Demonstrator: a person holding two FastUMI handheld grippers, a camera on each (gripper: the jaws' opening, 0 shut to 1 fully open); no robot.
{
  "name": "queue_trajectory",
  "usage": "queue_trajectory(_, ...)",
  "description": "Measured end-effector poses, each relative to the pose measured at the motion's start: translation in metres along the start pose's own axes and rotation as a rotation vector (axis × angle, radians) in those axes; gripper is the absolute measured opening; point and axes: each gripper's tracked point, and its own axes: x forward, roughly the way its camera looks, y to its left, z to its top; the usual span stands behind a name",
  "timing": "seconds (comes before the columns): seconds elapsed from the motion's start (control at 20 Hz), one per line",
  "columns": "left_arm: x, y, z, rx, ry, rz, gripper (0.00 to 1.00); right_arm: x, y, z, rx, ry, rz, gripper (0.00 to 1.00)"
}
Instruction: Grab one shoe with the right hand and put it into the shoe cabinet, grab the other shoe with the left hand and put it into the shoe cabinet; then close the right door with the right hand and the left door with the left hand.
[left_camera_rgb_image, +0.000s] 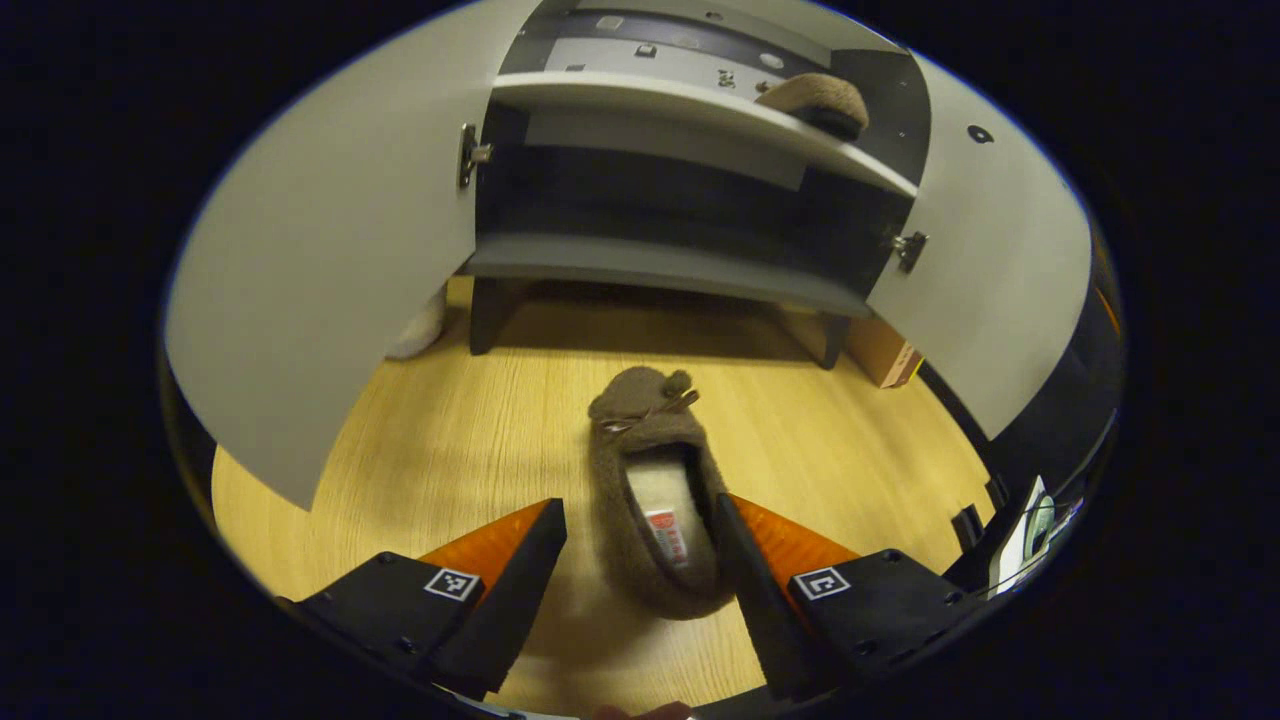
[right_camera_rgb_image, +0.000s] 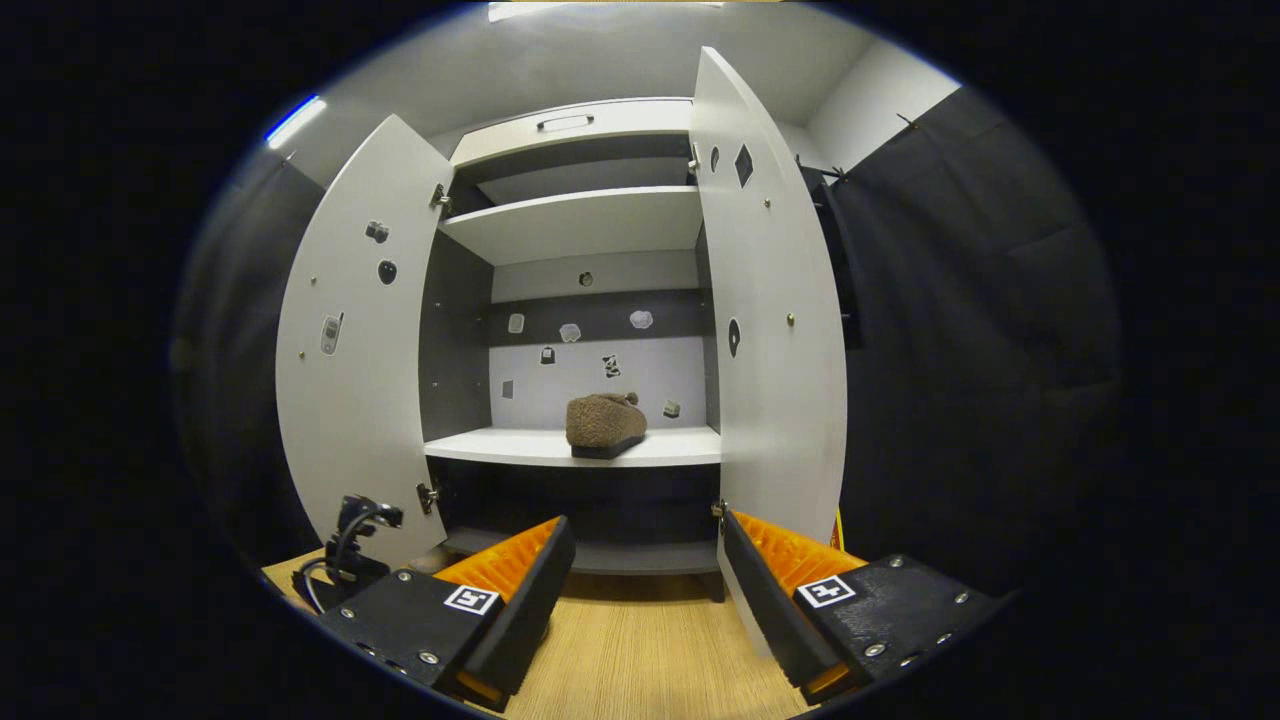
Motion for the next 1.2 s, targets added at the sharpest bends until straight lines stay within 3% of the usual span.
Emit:
queue_trajectory(0.1,0.019,0.014,0.011,0.014,0.007,0.035,0.98,-0.002,0.0,-0.005,0.004,0.015,0.003,0.93)
queue_trajectory(0.15,0.039,0.015,-0.005,0.009,0.001,0.039,0.97,-0.002,-0.001,-0.009,0.005,0.026,0.002,0.93)
queue_trajectory(0.4,0.069,0.034,0.03,0.005,-0.033,0.074,1.0,-0.018,-0.002,-0.007,-0.015,0.038,-0.018,0.93)
queue_trajectory(0.8,0.093,0.031,0.05,-0.002,-0.105,0.05,0.95,-0.01,-0.004,-0.002,-0.03,0.042,-0.033,0.93)
queue_trajectory(0.9,0.092,0.028,0.053,-0.012,-0.128,0.043,0.87,-0.008,0.001,-0.001,-0.036,0.045,-0.022,0.93)
queue_trajectory(1.0,0.089,0.021,0.054,-0.01,-0.141,0.036,0.64,-0.007,0.005,-0.001,-0.045,0.049,-0.011,0.93)
queue_trajectory(1.05,0.089,0.023,0.055,-0.002,-0.14,0.041,0.45,-0.005,0.008,-0.001,-0.049,0.051,-0.003,0.93)
queue_trajectory(1.1,0.086,0.024,0.058,-0.002,-0.149,0.046,0.4,-0.005,0.01,-0.003,-0.052,0.053,0.005,0.93)
queue_trajectory(1.15,0.081,0.025,0.06,-0.012,-0.163,0.045,0.27,-0.004,0.013,-0.002,-0.054,0.055,0.013,0.93)
queue_trajectory(1.2,0.073,0.024,0.065,-0.019,-0.183,0.041,0.2,-0.003,0.015,-0.002,-0.055,0.057,0.02,0.93)
